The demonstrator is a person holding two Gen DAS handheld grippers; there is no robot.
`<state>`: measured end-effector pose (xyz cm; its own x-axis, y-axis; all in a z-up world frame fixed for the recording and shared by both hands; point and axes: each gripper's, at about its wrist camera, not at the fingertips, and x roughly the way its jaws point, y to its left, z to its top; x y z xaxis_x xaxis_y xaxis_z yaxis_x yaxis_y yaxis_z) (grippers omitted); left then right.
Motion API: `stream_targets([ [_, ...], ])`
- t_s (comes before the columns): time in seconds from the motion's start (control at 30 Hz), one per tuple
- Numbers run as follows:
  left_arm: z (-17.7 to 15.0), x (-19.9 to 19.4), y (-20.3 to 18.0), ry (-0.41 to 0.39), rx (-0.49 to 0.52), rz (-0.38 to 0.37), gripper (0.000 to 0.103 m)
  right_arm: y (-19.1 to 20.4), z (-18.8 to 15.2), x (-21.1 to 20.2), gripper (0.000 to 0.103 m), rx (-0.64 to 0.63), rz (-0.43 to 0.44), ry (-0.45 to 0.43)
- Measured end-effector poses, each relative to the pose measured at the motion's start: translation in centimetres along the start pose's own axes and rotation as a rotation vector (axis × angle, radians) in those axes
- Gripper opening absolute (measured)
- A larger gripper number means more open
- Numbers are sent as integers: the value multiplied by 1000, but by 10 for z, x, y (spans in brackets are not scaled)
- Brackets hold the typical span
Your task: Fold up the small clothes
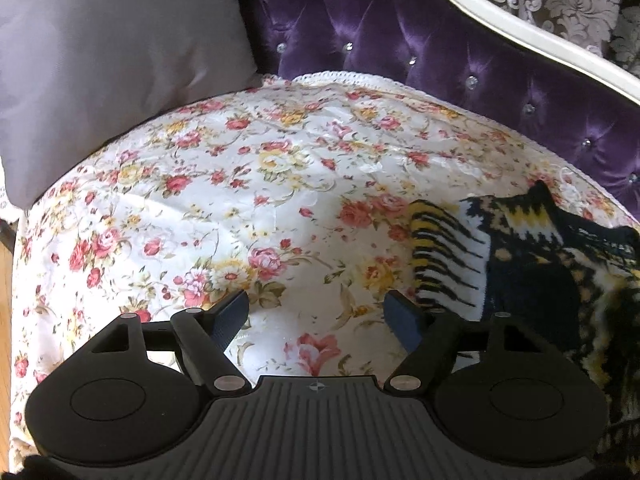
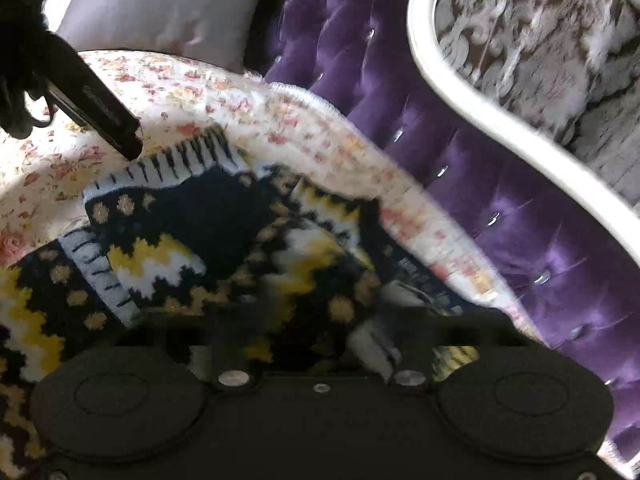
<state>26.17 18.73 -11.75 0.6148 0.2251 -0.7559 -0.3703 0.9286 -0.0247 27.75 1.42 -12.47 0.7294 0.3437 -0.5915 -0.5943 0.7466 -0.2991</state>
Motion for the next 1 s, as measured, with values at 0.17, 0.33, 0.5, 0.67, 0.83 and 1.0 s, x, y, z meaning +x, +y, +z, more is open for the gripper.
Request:
stream_targets([
  [0.17, -1, -2, -5, -9, 20, -21, 74, -84, -14, -33, 19, 435, -2, -80],
  [0.33, -4, -1, -11, 2, 48, -29, 74, -153, -74, -40, 32, 759, -102, 13],
  [0.5, -3, -1, -10, 2, 41, -28, 74, -174, -107, -53, 39, 883, -137, 31],
  [0.67, -4, -1, -12, 0, 52, -25, 74, -168, -83, -41, 86, 819, -111, -37],
  [0.83, -4, 1, -12, 4, 54, -29, 73, -152, -25, 10, 86, 644, -171, 22],
  [1.0, -3, 2, -12, 7, 53, -36, 73, -139, 1, 70, 83, 541, -268, 216],
])
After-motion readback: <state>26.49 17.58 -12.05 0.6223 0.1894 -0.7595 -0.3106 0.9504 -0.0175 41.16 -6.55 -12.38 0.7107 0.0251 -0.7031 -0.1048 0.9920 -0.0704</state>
